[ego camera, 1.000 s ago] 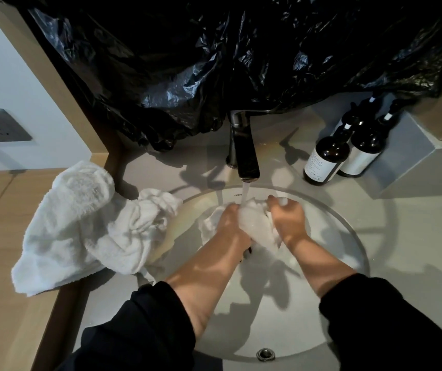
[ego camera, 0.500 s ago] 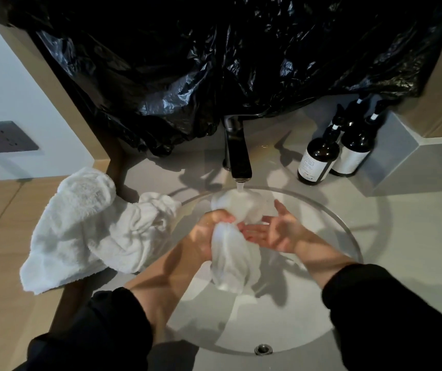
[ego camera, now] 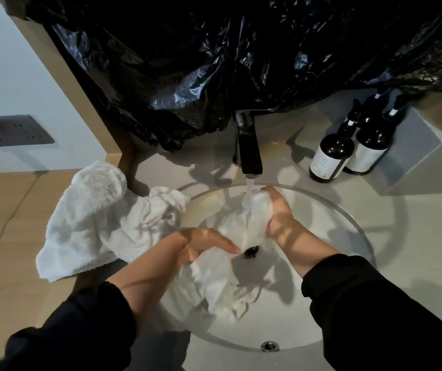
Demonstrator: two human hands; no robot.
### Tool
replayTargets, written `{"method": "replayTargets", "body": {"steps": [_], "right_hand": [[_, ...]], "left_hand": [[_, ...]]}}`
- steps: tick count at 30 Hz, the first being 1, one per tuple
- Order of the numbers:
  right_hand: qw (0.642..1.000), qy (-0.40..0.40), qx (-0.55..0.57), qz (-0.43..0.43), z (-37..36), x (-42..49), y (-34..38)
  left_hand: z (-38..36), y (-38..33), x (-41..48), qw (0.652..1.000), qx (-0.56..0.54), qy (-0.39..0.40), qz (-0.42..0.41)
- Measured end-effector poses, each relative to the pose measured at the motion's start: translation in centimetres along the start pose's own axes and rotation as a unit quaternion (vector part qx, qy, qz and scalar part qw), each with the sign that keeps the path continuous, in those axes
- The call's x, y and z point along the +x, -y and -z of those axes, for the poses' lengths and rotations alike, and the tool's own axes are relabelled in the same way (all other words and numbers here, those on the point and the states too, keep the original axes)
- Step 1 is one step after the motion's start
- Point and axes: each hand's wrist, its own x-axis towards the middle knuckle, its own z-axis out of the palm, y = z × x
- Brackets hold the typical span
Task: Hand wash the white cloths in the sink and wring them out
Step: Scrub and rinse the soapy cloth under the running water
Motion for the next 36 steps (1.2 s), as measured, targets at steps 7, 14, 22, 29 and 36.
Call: {"method": "replayTargets", "body": {"steps": [7, 14, 22, 29, 36], "right_hand": [[0.996, 0.014, 0.087, -0.008, 2.7, -0.6, 2.8], [0.998, 0.046, -0.022, -0.037, 6.4, -1.1, 4.8], [0.987, 0.102, -0.127, 0.003, 10.4, -2.2, 5.9], [0.901, 0.192, -0.379, -0.082, 9.1, -2.5, 6.9], [0.914, 0.240, -0.326, 0.014, 4.4, -0.1, 5.5]], "left_hand": [[0.7, -2.2, 0.4, 0.987, 0.070, -0.133, -0.063], [-0.1, -4.6, 1.9, 0.978, 0.029, -0.165, -0.123], [-2.2, -6.4, 2.1, 0.979, 0.040, -0.109, -0.168], [-1.9, -6.4, 0.3, 0.966, 0.176, -0.062, -0.178], [-2.5, -7.0, -1.0, 0.940, 0.283, -0.045, -0.182]]}}
